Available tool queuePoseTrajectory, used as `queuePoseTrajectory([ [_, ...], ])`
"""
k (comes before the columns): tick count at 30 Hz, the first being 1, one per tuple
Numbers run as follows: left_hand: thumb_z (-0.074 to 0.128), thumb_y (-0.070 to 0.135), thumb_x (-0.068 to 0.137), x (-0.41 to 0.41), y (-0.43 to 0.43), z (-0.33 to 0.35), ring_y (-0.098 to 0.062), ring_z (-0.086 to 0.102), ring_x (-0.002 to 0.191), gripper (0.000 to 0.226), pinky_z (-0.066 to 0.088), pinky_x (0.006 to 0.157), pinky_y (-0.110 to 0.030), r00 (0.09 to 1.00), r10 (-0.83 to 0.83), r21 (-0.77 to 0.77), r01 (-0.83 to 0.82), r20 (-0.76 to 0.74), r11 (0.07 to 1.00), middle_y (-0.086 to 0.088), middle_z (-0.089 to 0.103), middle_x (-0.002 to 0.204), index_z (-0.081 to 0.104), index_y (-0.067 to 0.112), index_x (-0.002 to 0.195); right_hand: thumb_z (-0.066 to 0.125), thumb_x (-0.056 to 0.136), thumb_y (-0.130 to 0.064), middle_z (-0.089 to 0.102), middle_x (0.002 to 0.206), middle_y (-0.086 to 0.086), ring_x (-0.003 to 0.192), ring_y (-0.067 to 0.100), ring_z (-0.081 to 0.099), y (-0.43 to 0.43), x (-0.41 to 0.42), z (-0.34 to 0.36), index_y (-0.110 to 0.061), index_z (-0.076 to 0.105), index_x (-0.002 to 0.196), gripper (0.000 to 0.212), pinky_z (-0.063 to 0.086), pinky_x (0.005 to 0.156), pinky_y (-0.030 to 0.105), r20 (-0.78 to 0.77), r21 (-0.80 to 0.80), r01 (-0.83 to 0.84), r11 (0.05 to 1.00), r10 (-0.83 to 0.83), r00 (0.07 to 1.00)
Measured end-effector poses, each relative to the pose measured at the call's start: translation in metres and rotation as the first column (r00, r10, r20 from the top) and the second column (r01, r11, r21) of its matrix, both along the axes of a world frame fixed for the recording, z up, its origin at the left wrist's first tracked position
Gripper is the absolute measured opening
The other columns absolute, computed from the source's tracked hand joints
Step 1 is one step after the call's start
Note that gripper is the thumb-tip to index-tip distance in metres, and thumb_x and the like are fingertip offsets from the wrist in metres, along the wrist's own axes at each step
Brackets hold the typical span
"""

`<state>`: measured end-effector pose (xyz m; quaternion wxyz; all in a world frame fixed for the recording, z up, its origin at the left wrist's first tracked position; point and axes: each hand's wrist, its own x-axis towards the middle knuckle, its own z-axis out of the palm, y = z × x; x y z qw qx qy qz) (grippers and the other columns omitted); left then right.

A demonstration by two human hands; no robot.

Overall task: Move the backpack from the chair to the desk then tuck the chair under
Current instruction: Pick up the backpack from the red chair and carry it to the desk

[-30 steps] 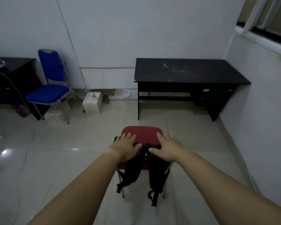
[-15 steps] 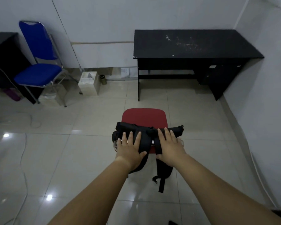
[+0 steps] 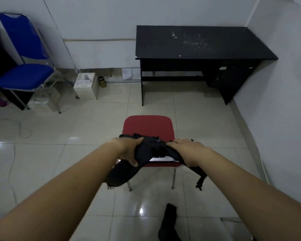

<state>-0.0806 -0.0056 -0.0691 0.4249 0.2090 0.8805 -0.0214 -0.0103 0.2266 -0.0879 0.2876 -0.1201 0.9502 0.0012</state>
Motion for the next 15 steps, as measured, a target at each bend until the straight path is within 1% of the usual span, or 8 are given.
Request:
queuePoseTrajectory([
  [2,0.080,0.029,0.076,-0.018,0.005,0.006,-0.036,0.053,0.126,0.107,0.054,0.093,-0.043,0.994,0.039,-0.046,-0.035,0.101,0.998,-0.006,0.039,0.153,0.007,0.035,0.154,0.065,0.086,-0.010,0.043,0.138,0.008,0.119,0.032,0.047,0.003,-0.018,0.000,-0.028,0.021,0.149,0.079,0.049,0.089,0.044,-0.013,0.065,-0.063,0.996,0.064,0.998],
  [4,0.080,0.025,0.077,-0.032,0.011,0.010,-0.035,0.055,0.124,0.105,0.054,0.090,-0.038,0.993,0.042,-0.085,-0.033,0.114,0.996,-0.006,0.041,0.151,0.010,0.033,0.155,0.064,0.087,-0.010,0.046,0.133,0.011,0.114,0.032,0.050,0.005,-0.032,-0.001,-0.024,0.029,0.145,0.069,0.048,0.081,0.043,-0.108,0.094,-0.097,0.991,0.107,0.988],
  [5,0.080,0.025,0.076,-0.038,0.013,0.012,-0.033,0.053,0.127,0.105,0.051,0.092,-0.035,0.997,0.027,-0.098,-0.020,0.069,0.995,-0.005,0.042,0.152,0.010,0.030,0.155,0.065,0.086,-0.009,0.048,0.129,0.011,0.111,0.032,0.052,0.006,-0.038,-0.003,-0.021,0.035,0.141,0.064,0.049,0.076,0.042,-0.180,0.089,-0.097,0.991,0.112,0.977],
  [7,0.080,0.026,0.075,-0.049,0.017,0.012,-0.031,0.045,0.134,0.101,0.042,0.102,-0.038,0.996,0.000,-0.092,-0.008,-0.091,0.996,-0.006,0.041,0.152,0.016,0.024,0.154,0.073,0.077,-0.007,0.050,0.120,0.010,0.103,0.030,0.054,0.010,-0.047,-0.010,-0.015,0.043,0.128,0.059,0.047,0.067,0.039,-0.311,0.037,-0.041,0.998,0.051,0.949],
  [9,0.079,0.024,0.074,-0.056,0.020,0.004,-0.032,0.050,0.127,0.085,0.043,0.103,-0.040,0.963,0.069,0.004,-0.071,-0.261,0.997,-0.011,0.050,0.143,0.034,0.019,0.146,0.084,0.067,-0.017,0.050,0.115,0.008,0.101,0.028,0.052,0.015,-0.055,-0.022,-0.013,0.046,0.117,0.063,0.043,0.067,0.036,-0.390,-0.043,0.050,0.998,-0.062,0.919],
  [11,0.075,0.022,0.075,-0.058,0.025,-0.008,-0.035,0.057,0.117,0.069,0.048,0.097,-0.042,0.902,0.221,0.167,-0.170,-0.370,0.971,-0.015,0.058,0.130,0.043,0.016,0.136,0.089,0.059,-0.038,0.051,0.106,0.005,0.095,0.024,0.050,0.017,-0.057,-0.036,-0.014,0.048,0.105,0.066,0.042,0.073,0.034,-0.443,-0.116,0.133,0.984,-0.171,0.880],
  [13,0.069,0.017,0.080,-0.053,0.035,-0.021,-0.038,0.060,0.110,0.067,0.050,0.090,-0.043,0.830,0.392,0.326,-0.272,-0.397,0.905,-0.018,0.062,0.124,0.038,0.016,0.140,0.088,0.057,-0.049,0.052,0.092,0.001,0.082,0.020,0.050,0.017,-0.056,-0.049,-0.016,0.046,0.093,0.065,0.042,0.070,0.031,-0.459,-0.233,0.245,0.941,-0.329,0.826],
  [15,0.069,0.017,0.083,-0.044,0.046,-0.034,-0.038,0.062,0.107,0.084,0.050,0.089,-0.043,0.803,0.503,0.396,-0.369,-0.319,0.841,-0.019,0.064,0.121,0.021,0.017,0.151,0.088,0.059,-0.048,0.054,0.086,0.000,0.073,0.019,0.053,0.016,-0.056,-0.057,-0.017,0.040,0.094,0.066,0.047,0.061,0.032,-0.355,-0.377,0.345,0.859,-0.478,0.803],
])
